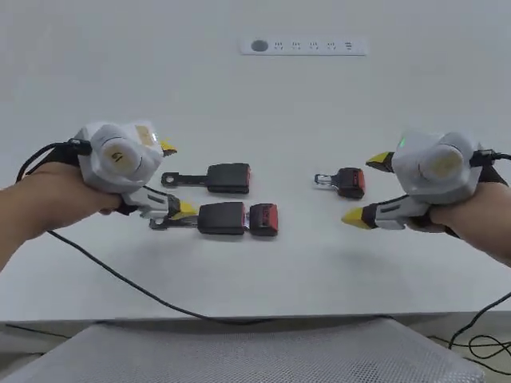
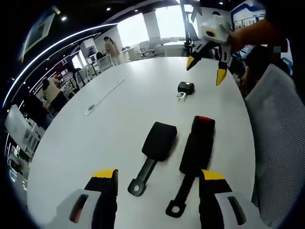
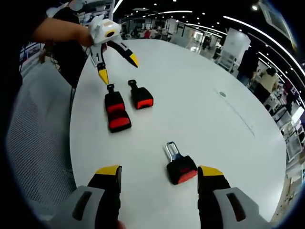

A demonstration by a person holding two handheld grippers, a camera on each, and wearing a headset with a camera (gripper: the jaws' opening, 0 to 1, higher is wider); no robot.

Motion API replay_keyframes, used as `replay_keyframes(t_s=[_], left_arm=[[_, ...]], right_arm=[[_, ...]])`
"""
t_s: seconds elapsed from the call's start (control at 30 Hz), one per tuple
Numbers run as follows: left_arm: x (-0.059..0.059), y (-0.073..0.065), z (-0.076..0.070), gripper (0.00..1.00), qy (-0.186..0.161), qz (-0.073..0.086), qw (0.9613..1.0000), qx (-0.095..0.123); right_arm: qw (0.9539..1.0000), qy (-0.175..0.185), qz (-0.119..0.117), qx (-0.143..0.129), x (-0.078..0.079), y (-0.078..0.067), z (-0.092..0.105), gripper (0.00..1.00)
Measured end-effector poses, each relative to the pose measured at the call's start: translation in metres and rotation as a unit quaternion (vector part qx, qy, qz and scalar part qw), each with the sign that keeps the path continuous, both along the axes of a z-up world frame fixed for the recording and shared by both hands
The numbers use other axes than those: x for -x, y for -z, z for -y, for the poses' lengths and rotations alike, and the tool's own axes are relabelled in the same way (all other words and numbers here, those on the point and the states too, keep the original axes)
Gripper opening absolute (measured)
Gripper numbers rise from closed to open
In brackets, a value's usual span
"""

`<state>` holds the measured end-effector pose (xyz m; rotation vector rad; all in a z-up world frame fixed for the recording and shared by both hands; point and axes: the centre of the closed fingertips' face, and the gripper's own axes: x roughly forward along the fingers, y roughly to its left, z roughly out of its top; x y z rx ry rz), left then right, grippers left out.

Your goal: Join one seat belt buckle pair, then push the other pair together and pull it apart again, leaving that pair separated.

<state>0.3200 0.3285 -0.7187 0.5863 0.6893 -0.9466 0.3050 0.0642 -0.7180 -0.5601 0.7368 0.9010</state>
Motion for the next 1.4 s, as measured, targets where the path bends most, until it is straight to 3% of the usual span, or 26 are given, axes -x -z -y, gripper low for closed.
replay_keyframes(t_s=[0.1, 0.27, 0.47, 0.67, 0.77, 0.83, 1.03, 1.4], left_arm=[[0.011, 0.0, -0.009, 0.87, -0.019, -0.002, 0.9997, 0.017], [0.031, -0.006, -0.023, 0.91, -0.039, -0.007, 0.9984, 0.04], [0.043, -0.011, -0.032, 1.0, -0.06, 0.002, 0.9961, 0.065], [0.057, -0.015, -0.036, 1.0, -0.078, 0.009, 0.9942, 0.073], [0.062, -0.018, -0.037, 1.0, -0.091, 0.009, 0.9924, 0.082], [0.068, -0.016, -0.04, 1.0, -0.095, 0.0, 0.9918, 0.086], [0.07, -0.019, -0.044, 1.0, -0.116, 0.001, 0.9891, 0.091], [0.076, -0.021, -0.049, 1.0, -0.148, -0.001, 0.9832, 0.107]], right_arm=[[0.9997, 0.024, -0.001, -0.009, 0.01, -0.002, 0.004, 0.67], [0.998, 0.059, 0.0, -0.021, 0.024, -0.006, 0.01, 0.74], [0.9941, 0.097, 0.0, -0.048, 0.033, -0.013, 0.015, 0.87], [0.9929, 0.107, 0.008, -0.053, 0.039, -0.015, 0.014, 0.99], [0.9919, 0.112, 0.008, -0.06, 0.044, -0.016, 0.013, 0.99], [0.992, 0.112, 0.008, -0.058, 0.049, -0.016, 0.01, 0.99], [0.9922, 0.11, 0.007, -0.059, 0.058, -0.017, 0.005, 0.99], [0.9913, 0.114, 0.018, -0.062, 0.058, -0.024, 0.004, 0.99]])
